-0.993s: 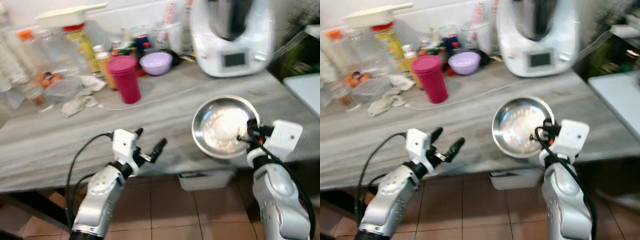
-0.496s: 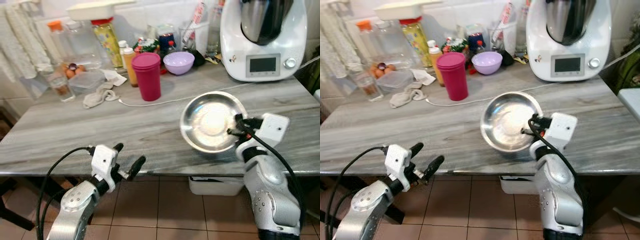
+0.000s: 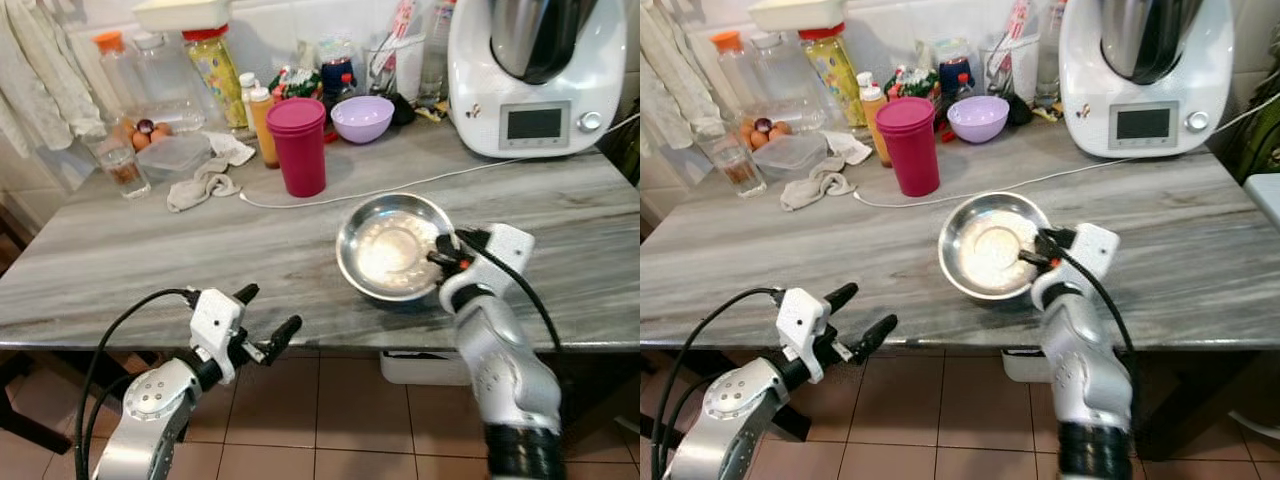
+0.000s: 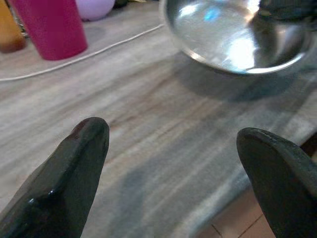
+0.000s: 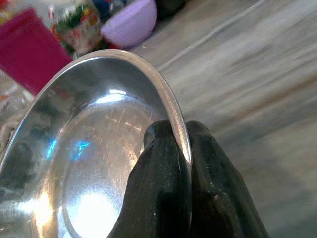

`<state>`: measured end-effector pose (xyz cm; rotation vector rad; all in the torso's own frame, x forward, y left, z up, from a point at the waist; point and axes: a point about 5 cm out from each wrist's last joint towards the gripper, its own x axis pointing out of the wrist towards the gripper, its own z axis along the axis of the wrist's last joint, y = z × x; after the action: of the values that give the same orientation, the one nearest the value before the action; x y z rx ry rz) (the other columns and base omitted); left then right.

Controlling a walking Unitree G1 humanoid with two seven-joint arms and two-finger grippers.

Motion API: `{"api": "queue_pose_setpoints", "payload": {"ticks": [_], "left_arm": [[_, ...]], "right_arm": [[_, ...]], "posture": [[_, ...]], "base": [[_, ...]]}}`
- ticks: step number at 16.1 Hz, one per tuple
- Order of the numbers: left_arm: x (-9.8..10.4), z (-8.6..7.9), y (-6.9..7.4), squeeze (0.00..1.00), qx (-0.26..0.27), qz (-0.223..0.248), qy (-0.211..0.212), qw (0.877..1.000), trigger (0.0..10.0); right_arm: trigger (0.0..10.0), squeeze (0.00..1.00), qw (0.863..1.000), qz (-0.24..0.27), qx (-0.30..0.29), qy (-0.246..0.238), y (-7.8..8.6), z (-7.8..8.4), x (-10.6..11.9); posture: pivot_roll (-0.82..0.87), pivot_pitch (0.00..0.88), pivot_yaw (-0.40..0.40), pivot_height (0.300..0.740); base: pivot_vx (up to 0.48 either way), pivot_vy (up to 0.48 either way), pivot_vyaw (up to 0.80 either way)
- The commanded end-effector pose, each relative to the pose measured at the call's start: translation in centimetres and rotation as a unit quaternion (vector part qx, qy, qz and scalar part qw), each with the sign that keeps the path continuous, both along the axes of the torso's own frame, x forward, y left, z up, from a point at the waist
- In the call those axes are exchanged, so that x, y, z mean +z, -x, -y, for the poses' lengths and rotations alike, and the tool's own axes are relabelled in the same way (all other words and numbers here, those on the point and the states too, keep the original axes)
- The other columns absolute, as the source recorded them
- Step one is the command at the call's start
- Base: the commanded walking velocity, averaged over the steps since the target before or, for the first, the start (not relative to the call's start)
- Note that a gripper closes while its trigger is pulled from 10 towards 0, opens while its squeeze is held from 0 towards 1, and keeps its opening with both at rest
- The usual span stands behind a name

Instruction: Setting the table

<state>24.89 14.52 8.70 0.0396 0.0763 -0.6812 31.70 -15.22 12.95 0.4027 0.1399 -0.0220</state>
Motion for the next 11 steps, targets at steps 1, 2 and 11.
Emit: {"api": "queue_pose_setpoints", "payload": {"ticks": [1,2,11], "left_arm": [[0.5,-0.2,-0.1,0.00,-0.004,0.012,-0.011,1.000,10.0],[0.5,-0.1,-0.1,0.00,-0.005,0.013,-0.009,1.000,10.0],[0.6,0.3,0.0,0.00,-0.011,0.017,-0.004,1.000,10.0]], "right_arm": [[10.0,0.00,1.000,-0.008,0.006,-0.006,-0.4,-0.6,0.0],[10.0,0.00,1.000,-0.023,0.007,-0.004,-0.6,-0.8,-0.4],[10.0,1.00,0.995,-0.085,0.044,0.004,-1.1,-2.4,-2.3]], "posture": [[-0.23,0.029,0.141,0.740],[-0.23,0.027,0.140,0.740],[-0.22,0.027,0.131,0.740]], "base": [[0.000,0.000,0.00],[0.000,0.000,0.00],[0.000,0.000,0.00]]}}
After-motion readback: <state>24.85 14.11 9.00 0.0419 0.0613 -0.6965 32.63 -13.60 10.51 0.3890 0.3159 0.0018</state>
